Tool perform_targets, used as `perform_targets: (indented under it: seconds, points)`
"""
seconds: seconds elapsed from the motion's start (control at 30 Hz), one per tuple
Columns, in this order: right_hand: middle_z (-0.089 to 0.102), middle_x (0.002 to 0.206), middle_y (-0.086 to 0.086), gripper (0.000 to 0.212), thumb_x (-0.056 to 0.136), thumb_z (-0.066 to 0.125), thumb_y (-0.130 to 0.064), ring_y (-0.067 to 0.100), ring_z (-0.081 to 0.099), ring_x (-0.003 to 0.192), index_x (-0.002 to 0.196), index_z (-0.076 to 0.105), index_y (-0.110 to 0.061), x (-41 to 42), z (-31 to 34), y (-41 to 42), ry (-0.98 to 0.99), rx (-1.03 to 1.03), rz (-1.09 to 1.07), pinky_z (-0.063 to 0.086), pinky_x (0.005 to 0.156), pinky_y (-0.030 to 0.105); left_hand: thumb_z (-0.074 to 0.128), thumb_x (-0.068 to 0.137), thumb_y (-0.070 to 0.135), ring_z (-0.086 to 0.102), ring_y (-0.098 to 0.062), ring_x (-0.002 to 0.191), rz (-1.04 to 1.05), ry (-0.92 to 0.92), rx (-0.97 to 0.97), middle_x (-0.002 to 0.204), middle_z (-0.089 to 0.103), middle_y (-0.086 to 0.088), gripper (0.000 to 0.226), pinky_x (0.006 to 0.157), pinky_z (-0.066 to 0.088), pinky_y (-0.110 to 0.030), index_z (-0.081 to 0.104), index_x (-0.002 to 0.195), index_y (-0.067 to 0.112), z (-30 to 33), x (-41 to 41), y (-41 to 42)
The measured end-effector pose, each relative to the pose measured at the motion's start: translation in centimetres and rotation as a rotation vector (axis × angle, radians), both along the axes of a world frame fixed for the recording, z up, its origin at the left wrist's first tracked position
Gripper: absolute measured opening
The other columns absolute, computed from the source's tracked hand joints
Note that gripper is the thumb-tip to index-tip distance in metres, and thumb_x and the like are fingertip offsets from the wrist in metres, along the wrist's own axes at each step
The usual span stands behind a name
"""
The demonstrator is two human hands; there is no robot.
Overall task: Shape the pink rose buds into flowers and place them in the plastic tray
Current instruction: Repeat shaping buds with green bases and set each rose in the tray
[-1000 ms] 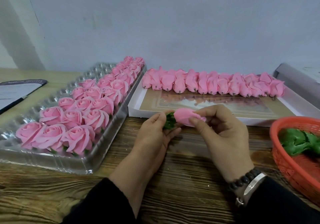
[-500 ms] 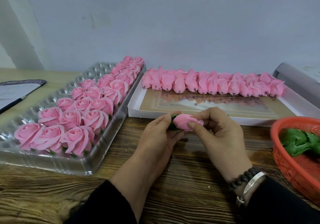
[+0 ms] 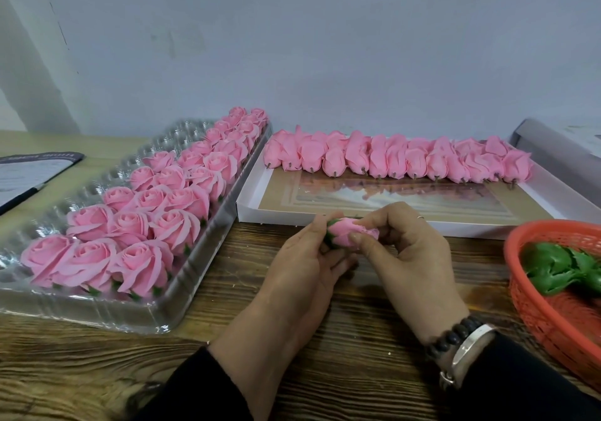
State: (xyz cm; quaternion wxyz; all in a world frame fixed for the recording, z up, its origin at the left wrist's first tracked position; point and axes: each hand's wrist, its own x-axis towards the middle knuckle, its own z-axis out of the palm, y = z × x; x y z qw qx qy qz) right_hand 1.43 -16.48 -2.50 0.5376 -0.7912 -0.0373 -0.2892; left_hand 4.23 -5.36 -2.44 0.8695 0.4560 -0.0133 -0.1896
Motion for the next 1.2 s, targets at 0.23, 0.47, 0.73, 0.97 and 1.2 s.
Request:
perform_targets:
  seconds: [0.23,0.47,0.73,0.97,1.2]
  points:
    - [0.060,0.073,-0.002,0.036,0.076,0.072,-0.004,0.013,0.056,0.070,0.068,0.060,-0.037,0.2,-0.1,-0.6,-0.023,0.003,0.009,0.046,0.069,0.029,0.032,0.090,-0.003,0.068,-0.016,0.084,-0.118,-0.246,0.337,0.101,0.068,-0.011,0.040,0.068,0.054,-0.018,0.059,0.111,0.017,0.7,0.7,1.3]
    - [0.059,0.076,-0.004,0.021,0.078,0.071,-0.007,0.008,0.054,0.073,0.075,0.062,-0.027,-0.2,0.0,-0.4,-0.078,-0.131,0.101,0.043,0.069,0.020,0.069,0.071,0.005,0.054,-0.014,0.097,0.059,-0.789,1.018,0.107,0.054,-0.001,0.056,0.084,0.047,-0.025,0.050,0.120,0.024,0.2,0.8,2.0]
    - [0.053,0.087,-0.022,0.013,0.081,0.060,-0.021,0.002,0.056,0.084,0.088,0.056,-0.031,-0.8,0.5,0.3,-0.081,-0.341,0.238,0.046,0.073,0.016,0.071,0.073,0.011,0.059,-0.006,0.087,0.018,-0.757,1.002,0.097,0.062,0.004,0.039,0.069,0.046,-0.011,0.051,0.105,0.021,0.3,0.4,1.4]
    - [0.056,0.091,-0.013,0.012,0.085,0.061,-0.017,0.004,0.057,0.083,0.093,0.062,-0.027,-0.8,0.6,0.6,-0.169,-0.294,0.232,0.044,0.070,0.008,0.064,0.081,0.005,0.061,-0.011,0.069,-0.042,-0.692,0.878,0.074,0.067,-0.005,0.009,0.063,0.049,-0.019,0.066,0.075,0.012,0.7,0.1,1.5]
    - [0.060,0.090,-0.012,0.040,0.068,0.050,-0.003,0.004,0.058,0.090,0.094,0.047,-0.035,-0.3,-0.1,0.7,0.009,-0.046,0.112,0.046,0.081,0.015,0.064,0.076,0.008,0.061,-0.015,0.054,0.185,-0.154,0.136,0.060,0.063,-0.006,0.007,0.051,0.050,-0.023,0.063,0.070,0.009,1.1,0.1,0.8]
